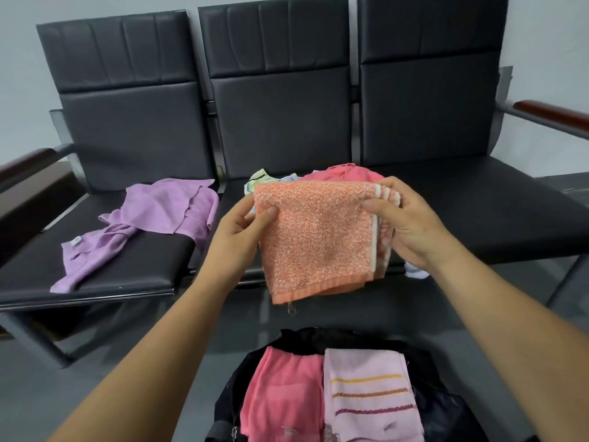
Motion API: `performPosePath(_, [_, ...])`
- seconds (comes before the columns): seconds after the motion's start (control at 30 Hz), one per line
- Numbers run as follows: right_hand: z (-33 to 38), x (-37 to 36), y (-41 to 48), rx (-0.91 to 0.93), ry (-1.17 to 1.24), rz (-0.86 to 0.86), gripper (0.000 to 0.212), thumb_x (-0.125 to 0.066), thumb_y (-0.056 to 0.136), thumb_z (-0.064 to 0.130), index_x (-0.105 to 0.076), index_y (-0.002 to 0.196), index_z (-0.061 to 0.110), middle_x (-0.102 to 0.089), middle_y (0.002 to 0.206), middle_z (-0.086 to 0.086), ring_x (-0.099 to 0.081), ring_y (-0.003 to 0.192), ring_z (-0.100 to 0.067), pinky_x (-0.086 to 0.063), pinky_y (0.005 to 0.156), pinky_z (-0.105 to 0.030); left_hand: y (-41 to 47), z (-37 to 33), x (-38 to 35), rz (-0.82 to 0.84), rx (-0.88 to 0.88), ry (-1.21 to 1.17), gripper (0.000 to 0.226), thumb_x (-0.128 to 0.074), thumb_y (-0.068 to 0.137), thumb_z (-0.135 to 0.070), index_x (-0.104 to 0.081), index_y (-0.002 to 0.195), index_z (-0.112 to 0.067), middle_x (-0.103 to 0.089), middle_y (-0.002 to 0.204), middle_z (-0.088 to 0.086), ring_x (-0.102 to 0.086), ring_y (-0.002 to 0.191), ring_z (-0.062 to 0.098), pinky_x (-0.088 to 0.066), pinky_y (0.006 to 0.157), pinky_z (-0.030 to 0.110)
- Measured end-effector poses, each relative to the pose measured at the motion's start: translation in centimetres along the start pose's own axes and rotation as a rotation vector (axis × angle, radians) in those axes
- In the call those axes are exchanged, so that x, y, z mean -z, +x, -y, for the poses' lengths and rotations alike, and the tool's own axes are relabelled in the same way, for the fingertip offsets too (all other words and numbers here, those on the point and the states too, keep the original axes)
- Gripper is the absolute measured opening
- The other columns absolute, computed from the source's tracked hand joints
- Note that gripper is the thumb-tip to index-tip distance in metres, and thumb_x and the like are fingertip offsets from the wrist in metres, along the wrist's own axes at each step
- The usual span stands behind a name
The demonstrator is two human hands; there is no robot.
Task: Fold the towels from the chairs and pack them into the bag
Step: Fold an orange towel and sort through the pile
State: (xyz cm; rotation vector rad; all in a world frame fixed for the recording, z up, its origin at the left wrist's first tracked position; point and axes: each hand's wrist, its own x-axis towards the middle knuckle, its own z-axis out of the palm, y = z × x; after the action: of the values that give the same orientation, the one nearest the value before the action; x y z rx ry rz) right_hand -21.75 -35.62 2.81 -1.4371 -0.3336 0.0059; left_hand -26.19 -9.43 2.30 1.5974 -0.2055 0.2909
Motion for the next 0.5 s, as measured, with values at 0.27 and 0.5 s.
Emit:
performPosePath(0.27, [-2.6,1.0,-1.8,-0.488,0.322,0.020,0.037,-0.068,0.091,0.036,-0.071,0.117,0.010,-0.075,0.111,-0.015,-0.073,0.102,-0.030,-0.054,0.092,-0.047,-0.2,2.9,-2.0,-0.012,0.273,-0.190,0.026,-0.055,0.103,-0.030,-0.060,0.129,-0.033,-0.075,0.112,-0.003,-0.072,0.098,0.016,-0.058,0.080,0.038])
performPosePath(0.5, [-10.0,3.0,-6.0,-0.814,0.255,-0.064,0.060,-0.076,0.076,0.009,-0.059,0.133,-0.003,-0.065,0.130,-0.025,-0.065,0.116,-0.040,-0.052,0.100,-0.057,-2.8,8.9,-3.2,0.225,0.616,-0.073,0.053,-0.055,0.096,0.002,-0.045,0.133,-0.034,-0.063,0.129,0.005,-0.067,0.110,0.026,-0.059,0.080,0.044])
